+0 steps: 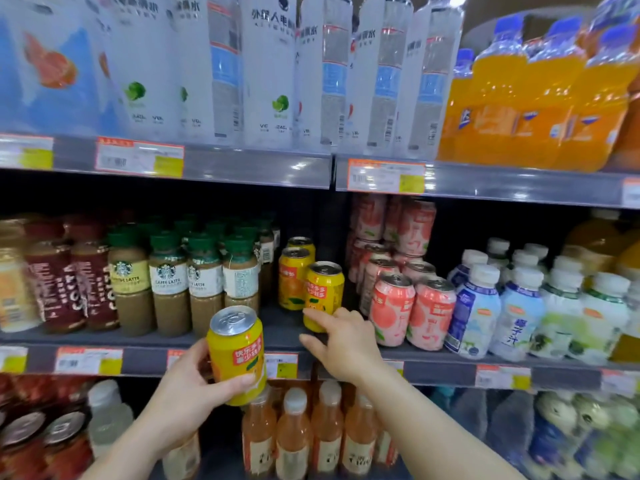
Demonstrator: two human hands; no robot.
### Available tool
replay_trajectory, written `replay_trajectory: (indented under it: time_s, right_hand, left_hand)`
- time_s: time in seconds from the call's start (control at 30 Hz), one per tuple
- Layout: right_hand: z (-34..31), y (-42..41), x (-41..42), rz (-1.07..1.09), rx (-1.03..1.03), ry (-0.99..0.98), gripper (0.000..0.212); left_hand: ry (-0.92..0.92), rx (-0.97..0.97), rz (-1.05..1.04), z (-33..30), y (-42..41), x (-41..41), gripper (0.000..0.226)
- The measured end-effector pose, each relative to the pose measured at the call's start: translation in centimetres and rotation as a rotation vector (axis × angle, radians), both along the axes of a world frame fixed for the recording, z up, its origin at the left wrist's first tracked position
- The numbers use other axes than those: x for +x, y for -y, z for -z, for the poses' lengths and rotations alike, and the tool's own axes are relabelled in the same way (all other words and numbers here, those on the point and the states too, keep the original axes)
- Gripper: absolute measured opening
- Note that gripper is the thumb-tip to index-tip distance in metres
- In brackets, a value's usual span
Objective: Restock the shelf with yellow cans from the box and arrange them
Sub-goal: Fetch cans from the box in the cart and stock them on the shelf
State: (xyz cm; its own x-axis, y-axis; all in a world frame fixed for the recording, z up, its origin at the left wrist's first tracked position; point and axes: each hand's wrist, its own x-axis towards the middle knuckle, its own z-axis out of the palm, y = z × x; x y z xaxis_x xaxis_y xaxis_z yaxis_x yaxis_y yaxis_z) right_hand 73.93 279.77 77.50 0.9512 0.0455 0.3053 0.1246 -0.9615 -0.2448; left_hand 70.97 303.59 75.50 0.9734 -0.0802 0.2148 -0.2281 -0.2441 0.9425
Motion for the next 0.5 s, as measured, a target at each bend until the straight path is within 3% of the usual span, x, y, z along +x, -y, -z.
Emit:
replay_trajectory:
  time_s: [0.3,0.43,0.5]
  right_hand:
    - [-0.5,1.0,2.3,0.023,0.246,-0.18,0.058]
    - [-0.8,1.5,3.8,0.037,0.269,-0.291,0.073]
    - [-1.0,1.7,4.7,0.034,0.294,-0.332,0.082]
  left_hand:
    - [0.003,0.011,0.025,0.3,0.1,0.0,0.075]
    - [-0.001,0.006,0.01,0.2,0.3,0.0,0.059]
    - [-0.02,0.004,0.006,0.2,0.3,0.1,0.062]
